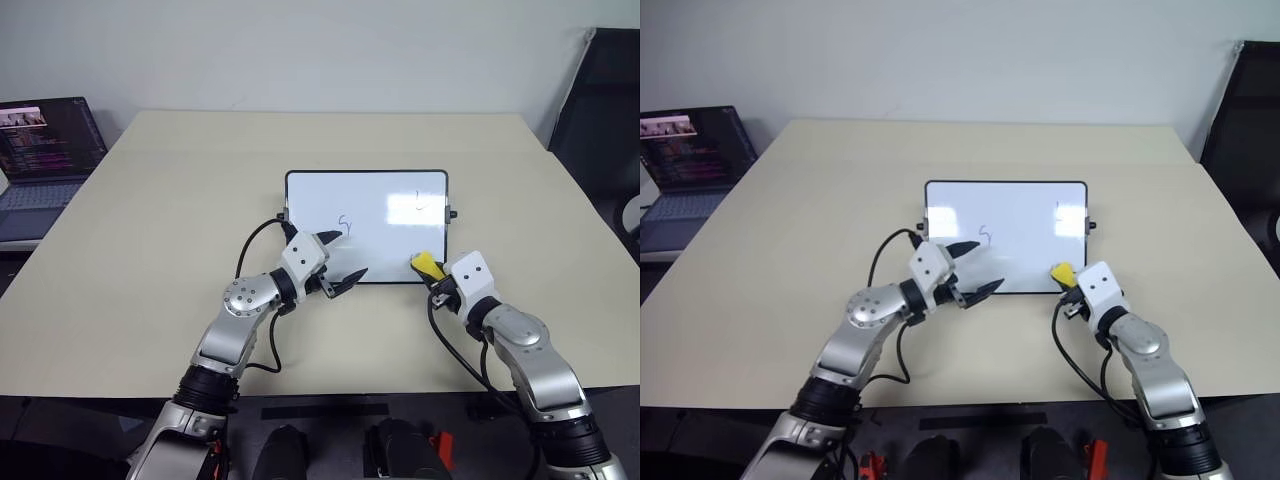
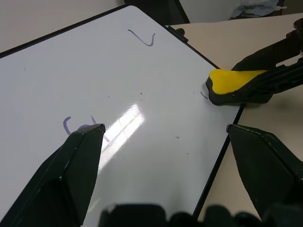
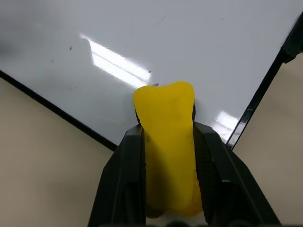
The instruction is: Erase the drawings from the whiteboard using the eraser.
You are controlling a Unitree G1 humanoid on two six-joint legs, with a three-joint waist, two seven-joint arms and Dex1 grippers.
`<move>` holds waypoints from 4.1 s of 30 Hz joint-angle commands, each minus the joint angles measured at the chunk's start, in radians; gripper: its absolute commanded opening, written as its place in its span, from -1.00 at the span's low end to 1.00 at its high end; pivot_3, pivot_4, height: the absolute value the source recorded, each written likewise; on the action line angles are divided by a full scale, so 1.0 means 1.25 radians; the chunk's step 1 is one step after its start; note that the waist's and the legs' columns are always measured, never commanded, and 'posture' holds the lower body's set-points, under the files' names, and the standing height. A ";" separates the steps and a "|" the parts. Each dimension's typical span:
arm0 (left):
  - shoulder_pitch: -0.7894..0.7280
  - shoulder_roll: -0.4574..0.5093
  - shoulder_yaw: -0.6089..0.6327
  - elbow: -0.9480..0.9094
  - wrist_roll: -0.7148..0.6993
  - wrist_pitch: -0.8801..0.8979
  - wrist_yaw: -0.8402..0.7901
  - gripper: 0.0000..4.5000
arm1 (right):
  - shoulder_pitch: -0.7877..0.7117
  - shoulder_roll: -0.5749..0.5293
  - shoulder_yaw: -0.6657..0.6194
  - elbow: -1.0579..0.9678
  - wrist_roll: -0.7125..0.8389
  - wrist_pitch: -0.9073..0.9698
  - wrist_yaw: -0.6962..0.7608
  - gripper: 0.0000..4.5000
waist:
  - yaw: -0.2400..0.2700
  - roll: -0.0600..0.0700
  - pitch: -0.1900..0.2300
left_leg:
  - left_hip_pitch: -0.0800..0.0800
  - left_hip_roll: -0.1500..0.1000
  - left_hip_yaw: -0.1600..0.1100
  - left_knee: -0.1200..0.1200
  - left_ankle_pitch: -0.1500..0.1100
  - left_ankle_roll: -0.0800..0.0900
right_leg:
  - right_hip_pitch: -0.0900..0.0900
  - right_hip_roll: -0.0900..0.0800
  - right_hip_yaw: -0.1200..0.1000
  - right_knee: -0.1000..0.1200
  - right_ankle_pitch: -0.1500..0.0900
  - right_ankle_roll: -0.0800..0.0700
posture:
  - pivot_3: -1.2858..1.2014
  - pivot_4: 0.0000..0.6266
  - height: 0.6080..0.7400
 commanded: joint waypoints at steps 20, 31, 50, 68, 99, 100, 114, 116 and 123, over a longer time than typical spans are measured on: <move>0.009 0.002 0.003 -0.030 -0.007 0.006 0.004 1.00 | -0.089 -0.011 0.036 0.104 -0.031 -0.017 0.025 -0.54 | -0.014 -0.001 0.000 | 0.001 0.000 0.000 0.000 0.000 0.000 | 0.000 0.002 0.002 0.000 0.002 -0.001 | 0.03 -0.52 1.00; -0.009 -0.008 0.003 -0.013 -0.006 0.006 -0.002 1.00 | -0.020 -0.020 -0.002 0.025 0.002 -0.034 0.012 -0.54 | 0.001 -0.001 0.000 | 0.001 0.000 0.000 0.000 0.000 0.000 | 0.000 0.001 0.002 -0.001 0.001 -0.002 | 0.03 -0.52 1.00; -0.070 -0.053 -0.014 0.068 0.023 -0.053 0.000 1.00 | -0.318 0.015 -0.050 0.254 -0.026 -0.170 -0.045 -0.54 | 0.002 -0.002 0.005 | -0.002 0.000 0.000 -0.003 0.000 0.000 | -0.003 0.002 0.002 -0.002 0.002 -0.001 | 0.03 -0.52 1.00; -0.049 -0.049 -0.018 0.039 0.023 -0.044 0.001 1.00 | -0.249 0.036 0.021 0.224 -0.014 -0.087 0.032 -0.54 | -0.001 -0.002 0.004 | -0.001 0.001 0.000 -0.003 0.000 0.000 | -0.003 0.002 0.002 -0.001 0.002 -0.001 | 0.03 -0.52 1.00; -0.041 -0.038 -0.019 0.034 0.015 -0.035 -0.006 1.00 | -0.213 -0.026 0.016 0.199 -0.027 -0.030 0.067 -0.54 | -0.008 -0.003 0.004 | 0.001 0.001 0.000 0.000 0.000 0.000 | -0.001 0.002 0.003 0.000 0.002 -0.001 | 0.03 -0.52 1.00; -0.041 -0.037 -0.019 0.034 0.015 -0.034 -0.008 1.00 | -0.219 -0.030 0.012 0.208 -0.028 -0.030 0.071 -0.54 | -0.009 -0.003 0.004 | 0.001 0.001 0.000 0.000 0.000 0.000 | -0.001 0.003 0.003 0.000 0.002 -0.001 | 0.03 -0.52 1.00; -0.048 -0.036 -0.021 0.039 0.014 -0.035 -0.010 1.00 | -0.366 0.013 -0.013 0.358 -0.065 -0.143 -0.016 -0.54 | -0.021 -0.003 0.004 | 0.003 0.000 0.006 0.001 0.001 0.001 | -0.001 0.003 0.012 0.000 0.005 0.000 | 0.03 -0.52 1.00; -0.048 -0.036 -0.021 0.039 0.014 -0.034 -0.010 1.00 | -0.373 0.013 -0.014 0.370 -0.066 -0.156 -0.020 -0.54 | -0.020 -0.003 0.004 | 0.003 0.000 0.007 0.000 0.001 0.001 | -0.001 0.003 0.014 -0.001 0.005 0.001 | 0.03 -0.52 1.00; -0.043 -0.036 -0.020 0.034 0.015 -0.033 -0.004 1.00 | -0.339 0.015 -0.005 0.340 -0.055 -0.151 -0.001 -0.54 | -0.019 -0.003 0.004 | 0.001 0.000 0.008 0.000 0.001 0.001 | -0.003 0.003 0.015 -0.001 0.006 0.002 | 0.03 -0.52 1.00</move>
